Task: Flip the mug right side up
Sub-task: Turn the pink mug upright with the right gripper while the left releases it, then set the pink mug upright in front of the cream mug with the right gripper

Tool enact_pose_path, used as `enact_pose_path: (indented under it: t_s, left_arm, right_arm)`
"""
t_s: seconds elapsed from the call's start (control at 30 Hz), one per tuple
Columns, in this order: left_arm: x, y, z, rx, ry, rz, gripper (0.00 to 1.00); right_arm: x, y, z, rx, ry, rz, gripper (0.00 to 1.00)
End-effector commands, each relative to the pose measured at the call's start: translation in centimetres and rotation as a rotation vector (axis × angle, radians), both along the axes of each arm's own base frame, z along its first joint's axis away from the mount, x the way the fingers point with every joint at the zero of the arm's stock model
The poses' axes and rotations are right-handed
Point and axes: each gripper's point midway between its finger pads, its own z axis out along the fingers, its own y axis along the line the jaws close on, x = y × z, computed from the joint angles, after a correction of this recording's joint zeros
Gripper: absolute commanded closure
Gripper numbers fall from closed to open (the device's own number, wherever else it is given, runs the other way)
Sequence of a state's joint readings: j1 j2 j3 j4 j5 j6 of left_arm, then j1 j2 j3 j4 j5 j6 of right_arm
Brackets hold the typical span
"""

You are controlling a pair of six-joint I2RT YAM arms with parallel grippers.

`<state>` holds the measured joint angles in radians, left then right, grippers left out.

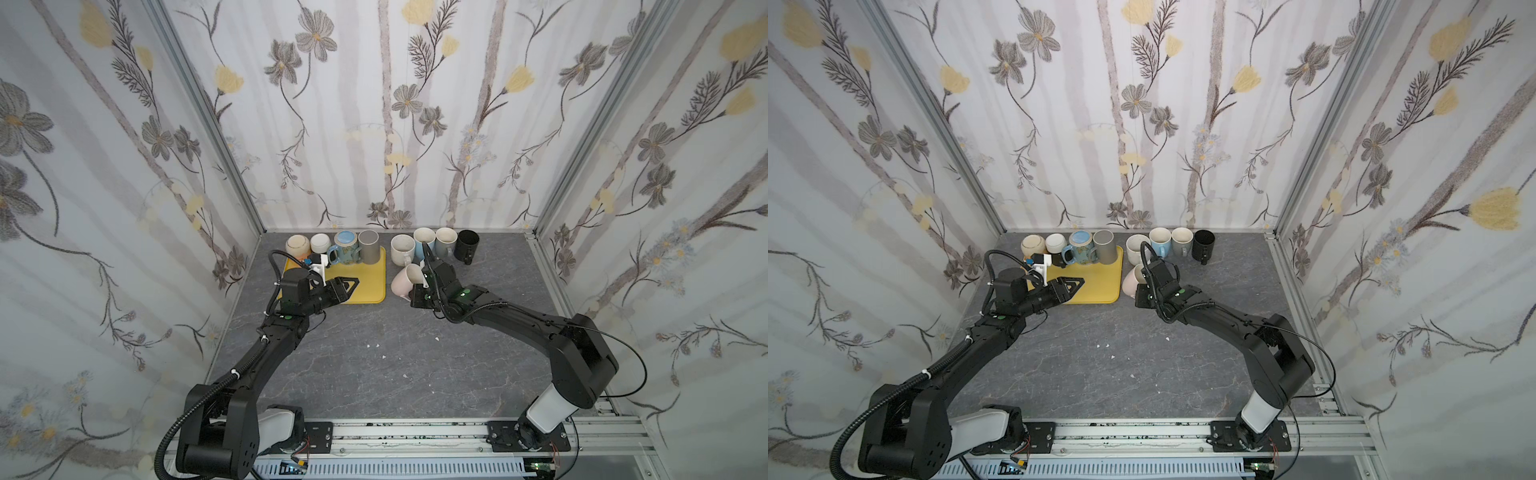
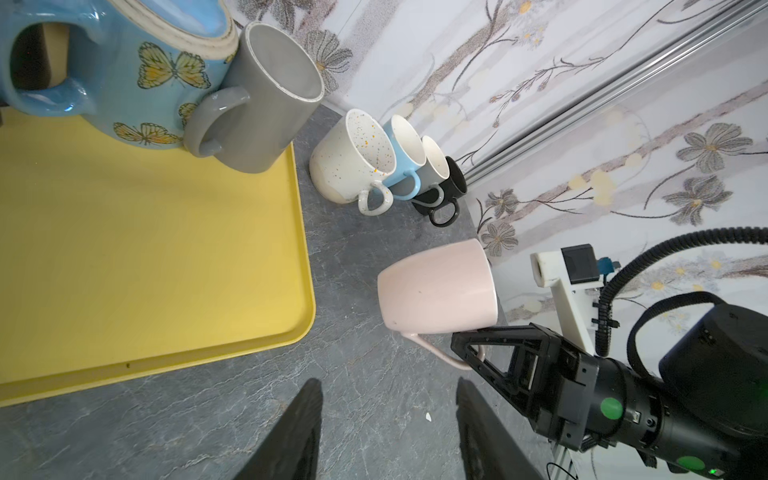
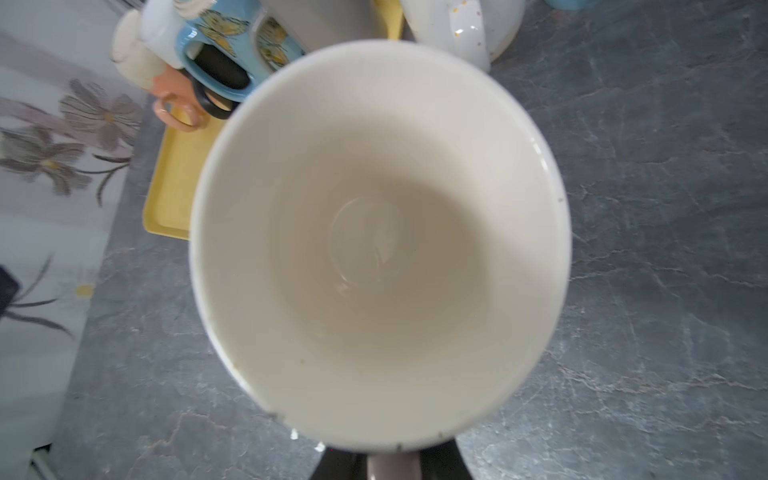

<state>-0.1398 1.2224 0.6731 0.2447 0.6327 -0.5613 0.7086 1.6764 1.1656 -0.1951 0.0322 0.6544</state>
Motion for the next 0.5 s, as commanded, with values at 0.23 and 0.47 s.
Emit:
enact_pose_path:
  t_s: [0.23,0.47]
  left_arm:
    - [-0.5,0.6,-0.2,0.044,0.004,0.010,0.49]
    - [-0.9,0.7,-0.9,0.051,0.018,0.007,0.49]
  right_arm:
    - [2.3,-1.2,-1.1,-0.171,-0.040,-0.057,1.00]
    - [3.9,-1.1,-1.9,-0.243,-0.047,-0.071,1.00]
